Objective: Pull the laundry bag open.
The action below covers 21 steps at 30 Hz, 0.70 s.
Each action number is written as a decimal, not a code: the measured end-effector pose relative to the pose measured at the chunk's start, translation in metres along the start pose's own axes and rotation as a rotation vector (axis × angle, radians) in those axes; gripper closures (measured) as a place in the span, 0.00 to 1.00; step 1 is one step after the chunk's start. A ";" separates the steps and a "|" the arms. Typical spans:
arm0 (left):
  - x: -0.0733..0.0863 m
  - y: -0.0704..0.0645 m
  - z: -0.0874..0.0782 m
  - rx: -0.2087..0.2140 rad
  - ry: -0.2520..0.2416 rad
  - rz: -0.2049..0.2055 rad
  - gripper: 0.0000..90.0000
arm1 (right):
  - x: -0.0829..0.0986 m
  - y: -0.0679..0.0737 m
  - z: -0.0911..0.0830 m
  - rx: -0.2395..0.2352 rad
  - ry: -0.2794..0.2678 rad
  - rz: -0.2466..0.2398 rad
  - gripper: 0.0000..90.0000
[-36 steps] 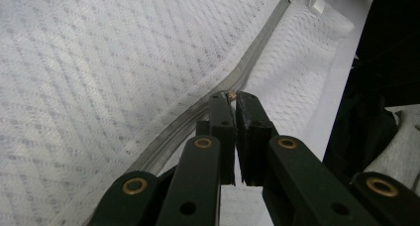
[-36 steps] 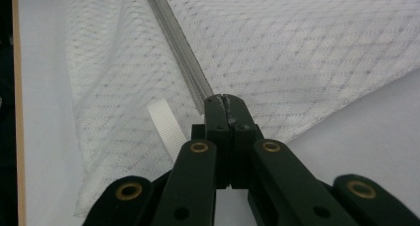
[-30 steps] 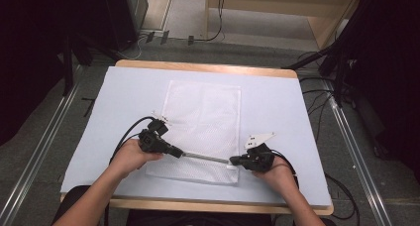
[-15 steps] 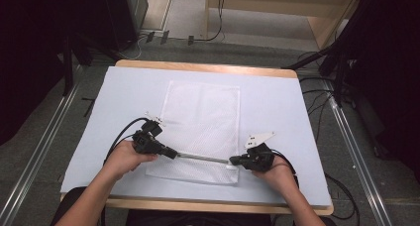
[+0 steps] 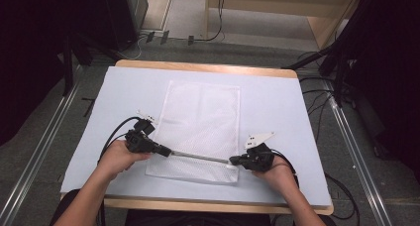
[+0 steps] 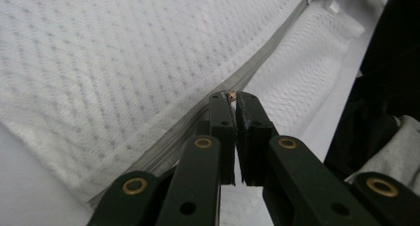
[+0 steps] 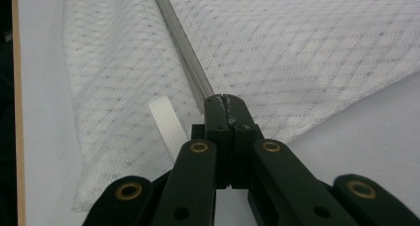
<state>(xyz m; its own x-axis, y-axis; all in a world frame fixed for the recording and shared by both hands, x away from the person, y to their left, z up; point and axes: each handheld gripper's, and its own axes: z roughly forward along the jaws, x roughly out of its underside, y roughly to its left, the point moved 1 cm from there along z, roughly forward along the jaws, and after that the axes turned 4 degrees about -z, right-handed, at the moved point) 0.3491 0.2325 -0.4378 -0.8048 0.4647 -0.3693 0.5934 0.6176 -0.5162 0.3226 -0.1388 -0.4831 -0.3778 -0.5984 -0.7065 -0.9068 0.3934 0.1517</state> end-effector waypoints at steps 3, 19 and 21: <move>0.002 0.003 -0.003 -0.015 -0.005 -0.010 0.98 | 0.000 -0.001 0.000 -0.006 0.001 -0.003 1.00; 0.013 0.017 -0.019 -0.026 -0.023 -0.055 0.98 | -0.003 -0.002 0.002 -0.021 0.007 -0.013 1.00; 0.014 0.017 -0.019 -0.022 -0.024 -0.057 0.98 | -0.003 -0.002 0.002 -0.023 0.009 -0.007 1.00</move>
<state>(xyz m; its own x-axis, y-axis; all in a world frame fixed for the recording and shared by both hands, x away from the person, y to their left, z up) 0.3487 0.2619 -0.4368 -0.8372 0.4132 -0.3582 0.5465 0.6564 -0.5201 0.3260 -0.1359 -0.4826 -0.3730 -0.6076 -0.7012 -0.9135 0.3730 0.1627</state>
